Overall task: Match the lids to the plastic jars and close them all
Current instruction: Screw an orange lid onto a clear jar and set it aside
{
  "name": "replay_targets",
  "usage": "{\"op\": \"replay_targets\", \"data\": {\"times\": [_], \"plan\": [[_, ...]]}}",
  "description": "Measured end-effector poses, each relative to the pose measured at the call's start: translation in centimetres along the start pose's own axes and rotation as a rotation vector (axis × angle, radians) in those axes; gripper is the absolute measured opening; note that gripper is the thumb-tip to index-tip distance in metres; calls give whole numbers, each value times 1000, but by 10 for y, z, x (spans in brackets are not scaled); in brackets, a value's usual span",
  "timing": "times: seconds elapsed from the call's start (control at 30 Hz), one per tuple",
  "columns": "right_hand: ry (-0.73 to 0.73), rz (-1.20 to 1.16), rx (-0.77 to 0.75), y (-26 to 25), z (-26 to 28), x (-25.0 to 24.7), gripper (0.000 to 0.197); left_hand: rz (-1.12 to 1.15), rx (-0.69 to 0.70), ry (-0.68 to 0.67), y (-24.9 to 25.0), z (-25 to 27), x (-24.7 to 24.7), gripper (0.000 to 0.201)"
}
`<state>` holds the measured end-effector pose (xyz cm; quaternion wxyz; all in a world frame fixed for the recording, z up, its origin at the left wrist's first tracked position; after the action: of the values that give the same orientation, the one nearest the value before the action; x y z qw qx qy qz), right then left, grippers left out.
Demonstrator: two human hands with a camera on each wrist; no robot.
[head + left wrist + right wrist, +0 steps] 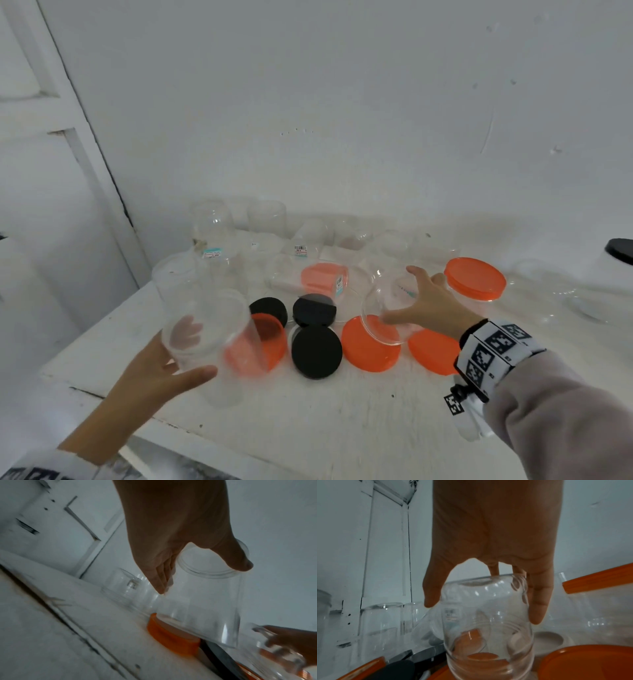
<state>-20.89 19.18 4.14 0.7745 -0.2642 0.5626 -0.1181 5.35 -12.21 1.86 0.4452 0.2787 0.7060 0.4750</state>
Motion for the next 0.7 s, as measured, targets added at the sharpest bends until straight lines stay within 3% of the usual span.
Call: {"op": "replay_targets", "data": {"times": [0.17, 0.33, 0.43, 0.57, 0.7], "plan": [[4, -153, 28, 17, 11, -11, 115, -31, -17, 181, -14, -11, -21, 112], [-47, -379, 67, 27, 21, -18, 127, -126, -93, 318, -29, -24, -29, 134], [-100, -550, 69, 30, 31, -20, 121, -135, -95, 373, -32, -32, -27, 135], [-163, -717, 35, 35, 42, -21, 108, -127, -86, 422, -40, -41, -22, 122], [-189, -760, 25, 48, 49, -21, 111, -243, -36, 479, -45, -49, -20, 105]]}}
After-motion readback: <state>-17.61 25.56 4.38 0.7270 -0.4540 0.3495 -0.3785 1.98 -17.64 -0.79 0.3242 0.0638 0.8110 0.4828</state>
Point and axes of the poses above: each hand's wrist, its own z-axis away from the middle knuckle, its own x-axis out of the palm, y = z × x, the point moved 1 cm from there along -z, towards the middle knuckle, and after that the axes turned 7 degrees about x, right-handed, at the moved point
